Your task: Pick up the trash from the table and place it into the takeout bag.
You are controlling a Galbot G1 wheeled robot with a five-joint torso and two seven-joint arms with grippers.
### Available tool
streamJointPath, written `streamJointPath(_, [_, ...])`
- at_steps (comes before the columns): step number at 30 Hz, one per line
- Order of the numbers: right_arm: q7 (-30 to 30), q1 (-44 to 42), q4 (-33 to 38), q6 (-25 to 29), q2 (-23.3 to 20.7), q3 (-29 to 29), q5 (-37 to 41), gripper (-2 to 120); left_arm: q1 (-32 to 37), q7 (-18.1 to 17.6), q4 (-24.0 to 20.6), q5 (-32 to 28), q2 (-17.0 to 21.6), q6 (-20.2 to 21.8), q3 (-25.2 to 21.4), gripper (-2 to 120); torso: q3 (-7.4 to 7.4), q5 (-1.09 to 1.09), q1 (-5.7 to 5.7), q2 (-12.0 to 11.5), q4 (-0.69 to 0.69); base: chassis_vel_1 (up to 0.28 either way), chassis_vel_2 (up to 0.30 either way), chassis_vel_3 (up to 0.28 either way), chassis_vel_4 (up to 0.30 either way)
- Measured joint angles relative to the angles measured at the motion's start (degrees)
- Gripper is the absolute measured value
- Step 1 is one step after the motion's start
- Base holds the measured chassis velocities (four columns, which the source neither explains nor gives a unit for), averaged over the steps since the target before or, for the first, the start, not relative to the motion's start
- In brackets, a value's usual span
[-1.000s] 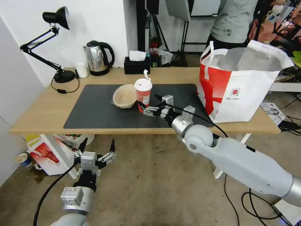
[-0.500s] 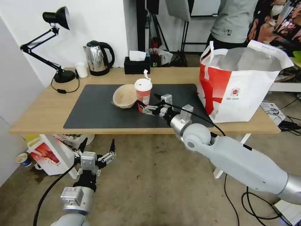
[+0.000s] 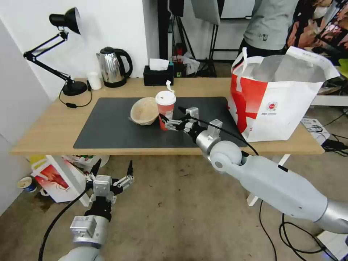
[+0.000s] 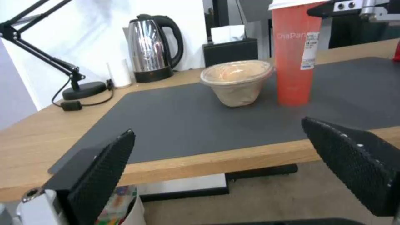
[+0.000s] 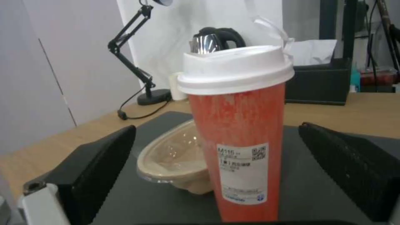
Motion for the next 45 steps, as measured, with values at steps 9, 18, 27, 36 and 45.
streamJointPath(9, [-0.45, 0.58, -2.46, 0.02, 1.37, -0.24, -0.64, 100, 0.00, 0.00, 0.00, 0.00, 0.00, 0.00, 0.00, 100, 0.00, 0.00, 0.00, 0.00, 0.00, 0.000, 0.000, 0.000, 0.000])
streamJointPath(18, [-1.05, 0.60, -4.34, 0.10, 3.32, -0.30, -0.66, 100, 0.00, 0.00, 0.00, 0.00, 0.00, 0.00, 0.00, 100, -0.01, 0.00, 0.00, 0.00, 0.01, 0.000, 0.000, 0.000, 0.000])
streamJointPath(27, [-1.16, 0.48, -5.60, 0.14, 5.09, -0.10, -0.91, 100, 0.00, 0.00, 0.00, 0.00, 0.00, 0.00, 0.00, 100, -0.01, 0.00, 0.00, 0.00, 0.00, 0.000, 0.000, 0.000, 0.000])
streamJointPath(36, [-1.33, 0.45, -7.02, 0.28, 5.77, 0.62, -1.92, 100, 0.00, 0.00, 0.00, 0.00, 0.00, 0.00, 0.00, 100, -0.01, 0.00, 0.00, 0.00, 0.00, 0.000, 0.000, 0.000, 0.000])
streamJointPath(45, [-1.39, 0.33, -7.67, 0.37, 5.90, 1.33, -2.53, 100, 0.00, 0.00, 0.00, 0.00, 0.00, 0.00, 0.00, 100, 0.00, 0.00, 0.00, 0.00, 0.00, 0.000, 0.000, 0.000, 0.000])
